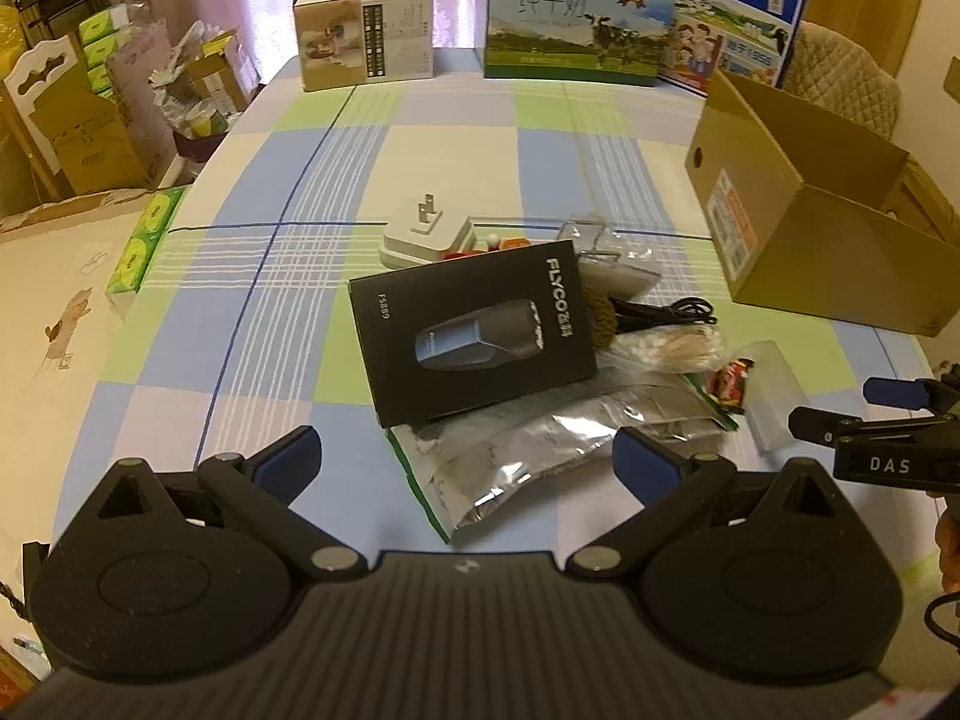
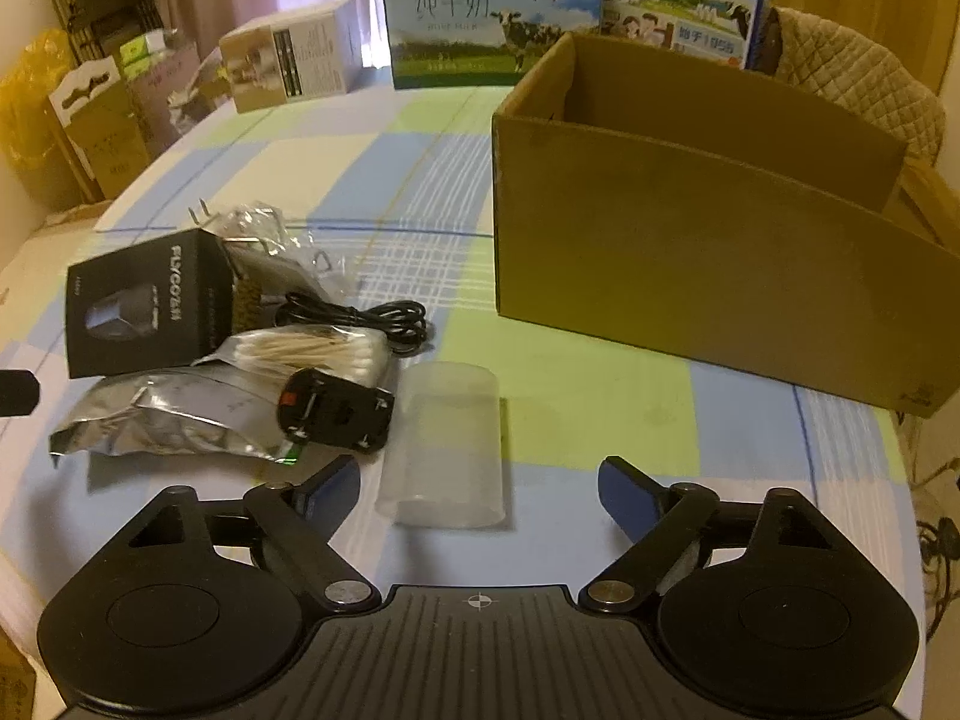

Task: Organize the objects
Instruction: 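Grasp the black FLYCO shaver box with the left tool while the right tool grasps the clear cup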

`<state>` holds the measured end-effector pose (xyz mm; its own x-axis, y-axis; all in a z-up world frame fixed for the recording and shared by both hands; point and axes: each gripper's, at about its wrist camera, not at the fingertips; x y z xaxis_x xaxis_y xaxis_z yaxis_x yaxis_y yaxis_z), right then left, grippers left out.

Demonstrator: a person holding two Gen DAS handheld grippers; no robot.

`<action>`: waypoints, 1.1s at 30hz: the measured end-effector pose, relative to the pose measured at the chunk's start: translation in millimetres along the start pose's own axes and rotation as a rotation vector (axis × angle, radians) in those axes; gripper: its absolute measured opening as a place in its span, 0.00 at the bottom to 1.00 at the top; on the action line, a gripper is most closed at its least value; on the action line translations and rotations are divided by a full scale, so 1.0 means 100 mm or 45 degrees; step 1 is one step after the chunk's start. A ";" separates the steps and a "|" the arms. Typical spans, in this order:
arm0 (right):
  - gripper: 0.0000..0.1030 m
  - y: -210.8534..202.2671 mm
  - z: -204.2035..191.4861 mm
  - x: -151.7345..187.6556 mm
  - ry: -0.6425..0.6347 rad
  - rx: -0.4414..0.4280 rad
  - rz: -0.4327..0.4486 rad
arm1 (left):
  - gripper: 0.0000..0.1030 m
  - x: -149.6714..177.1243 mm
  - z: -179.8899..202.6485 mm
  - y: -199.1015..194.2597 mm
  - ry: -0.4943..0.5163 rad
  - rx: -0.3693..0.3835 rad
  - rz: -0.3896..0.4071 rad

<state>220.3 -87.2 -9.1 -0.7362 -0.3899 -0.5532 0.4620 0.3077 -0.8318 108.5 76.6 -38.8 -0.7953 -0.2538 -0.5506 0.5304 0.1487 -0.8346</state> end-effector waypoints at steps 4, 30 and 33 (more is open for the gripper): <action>0.79 0.17 0.00 -0.06 -0.024 -0.008 -0.032 | 0.99 -0.05 0.00 0.08 -0.019 -0.014 -0.007; 0.49 0.34 0.65 -0.14 -0.020 -0.085 -0.149 | 0.99 -0.31 0.11 0.33 0.376 -0.215 0.106; 0.49 0.31 0.72 -0.09 0.066 -0.063 -0.155 | 0.99 -0.27 0.10 0.40 0.510 -0.213 0.086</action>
<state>277.1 -136.5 -32.9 -0.8105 -0.3816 -0.4444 0.3441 0.3038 -0.8884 153.6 79.8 -57.0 -0.8289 0.1477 -0.5395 0.5566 0.3133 -0.7694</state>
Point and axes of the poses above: each gripper's, at about its wrist camera, not at the fingertips, and y roughly the way its jaws point, z to its right, x to its underside, and after that the axes turned 3 degrees about -z, right-handed
